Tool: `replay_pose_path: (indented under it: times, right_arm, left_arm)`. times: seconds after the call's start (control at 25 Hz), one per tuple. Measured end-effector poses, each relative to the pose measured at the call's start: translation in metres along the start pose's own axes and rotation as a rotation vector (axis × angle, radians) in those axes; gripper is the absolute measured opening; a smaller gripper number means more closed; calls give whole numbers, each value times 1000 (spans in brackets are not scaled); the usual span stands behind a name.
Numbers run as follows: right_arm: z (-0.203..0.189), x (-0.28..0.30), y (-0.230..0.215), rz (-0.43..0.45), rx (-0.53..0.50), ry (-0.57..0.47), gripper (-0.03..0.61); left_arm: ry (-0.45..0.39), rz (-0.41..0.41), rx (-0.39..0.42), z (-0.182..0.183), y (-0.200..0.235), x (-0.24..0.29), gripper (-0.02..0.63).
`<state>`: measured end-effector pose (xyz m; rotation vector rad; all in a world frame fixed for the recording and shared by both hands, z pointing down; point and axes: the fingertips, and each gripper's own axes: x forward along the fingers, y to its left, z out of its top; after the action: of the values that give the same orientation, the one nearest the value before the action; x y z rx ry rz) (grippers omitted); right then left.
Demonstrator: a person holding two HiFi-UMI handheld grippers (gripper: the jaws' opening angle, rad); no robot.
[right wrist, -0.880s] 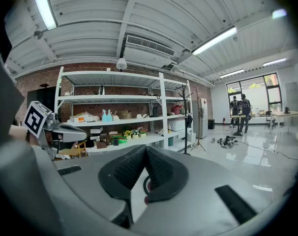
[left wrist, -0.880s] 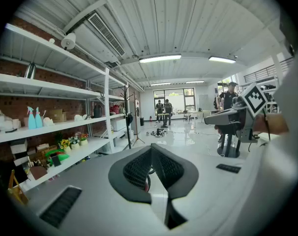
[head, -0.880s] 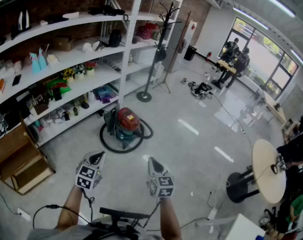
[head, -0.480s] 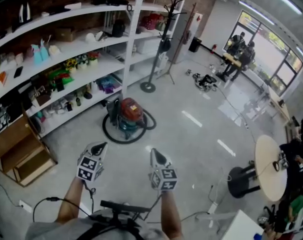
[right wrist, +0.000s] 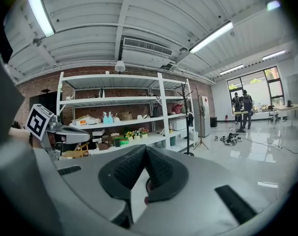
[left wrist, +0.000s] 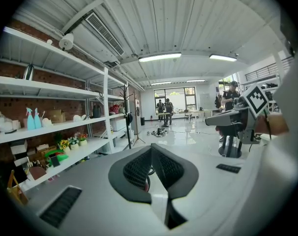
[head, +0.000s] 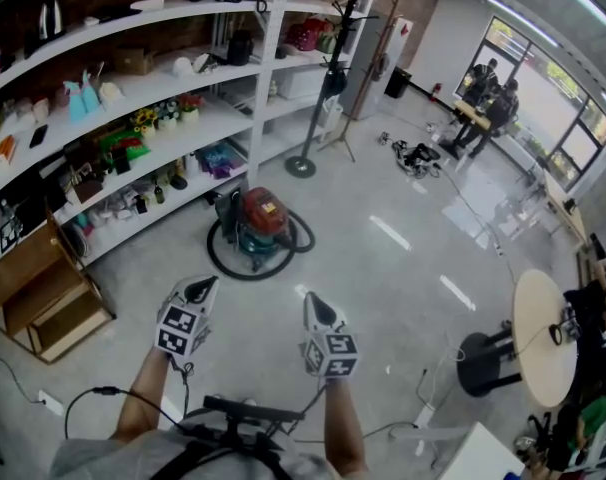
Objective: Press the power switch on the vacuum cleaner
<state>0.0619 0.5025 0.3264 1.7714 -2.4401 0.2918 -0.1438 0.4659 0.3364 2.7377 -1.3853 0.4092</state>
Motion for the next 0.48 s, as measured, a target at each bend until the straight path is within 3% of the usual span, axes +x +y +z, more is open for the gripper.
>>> replay_pose_path:
  times: [0.48]
  right_arm:
    - [-6,-5,-20,51,7,-1,12]
  left_arm:
    - [-6,30,17,11,-22,8,6]
